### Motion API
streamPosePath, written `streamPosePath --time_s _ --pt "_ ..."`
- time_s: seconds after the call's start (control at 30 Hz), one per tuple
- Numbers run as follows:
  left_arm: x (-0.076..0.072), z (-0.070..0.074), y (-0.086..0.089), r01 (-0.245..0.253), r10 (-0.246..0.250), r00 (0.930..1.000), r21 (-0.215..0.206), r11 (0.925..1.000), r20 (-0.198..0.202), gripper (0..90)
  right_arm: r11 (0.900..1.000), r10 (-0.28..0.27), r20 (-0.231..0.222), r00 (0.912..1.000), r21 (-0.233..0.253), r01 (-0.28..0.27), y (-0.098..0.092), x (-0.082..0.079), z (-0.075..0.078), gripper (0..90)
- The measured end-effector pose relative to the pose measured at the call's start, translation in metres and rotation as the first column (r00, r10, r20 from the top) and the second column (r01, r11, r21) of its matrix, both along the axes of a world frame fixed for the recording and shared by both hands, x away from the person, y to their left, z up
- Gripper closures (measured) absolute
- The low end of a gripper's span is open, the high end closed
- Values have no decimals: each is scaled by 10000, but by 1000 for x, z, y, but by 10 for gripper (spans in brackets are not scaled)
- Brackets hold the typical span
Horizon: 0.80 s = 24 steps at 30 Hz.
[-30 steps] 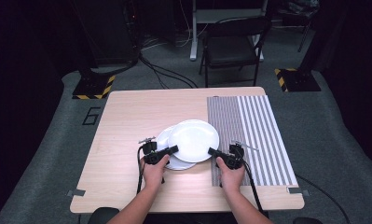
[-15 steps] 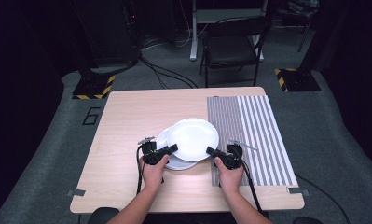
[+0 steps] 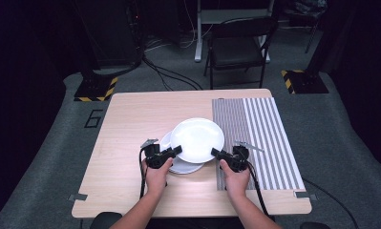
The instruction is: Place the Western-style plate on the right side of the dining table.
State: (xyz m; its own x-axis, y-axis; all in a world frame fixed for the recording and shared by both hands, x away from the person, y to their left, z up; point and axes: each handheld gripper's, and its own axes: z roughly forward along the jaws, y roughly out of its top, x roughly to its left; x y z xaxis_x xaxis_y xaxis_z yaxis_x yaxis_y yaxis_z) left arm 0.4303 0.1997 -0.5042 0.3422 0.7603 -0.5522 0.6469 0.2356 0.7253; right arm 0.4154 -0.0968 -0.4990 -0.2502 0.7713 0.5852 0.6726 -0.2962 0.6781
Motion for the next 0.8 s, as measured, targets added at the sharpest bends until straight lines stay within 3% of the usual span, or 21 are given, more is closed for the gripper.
streamPosePath --time_s 0.47,0.8 --pt "0 7 -2 142 -150 9992 239 9996 364 619 9984 533 270 9982 -205 -527 -6 3 6 632" --pt "-5 17 -16 119 -139 9978 308 9995 655 618 9974 710 514 9961 -126 -705 -20 1 15 631"
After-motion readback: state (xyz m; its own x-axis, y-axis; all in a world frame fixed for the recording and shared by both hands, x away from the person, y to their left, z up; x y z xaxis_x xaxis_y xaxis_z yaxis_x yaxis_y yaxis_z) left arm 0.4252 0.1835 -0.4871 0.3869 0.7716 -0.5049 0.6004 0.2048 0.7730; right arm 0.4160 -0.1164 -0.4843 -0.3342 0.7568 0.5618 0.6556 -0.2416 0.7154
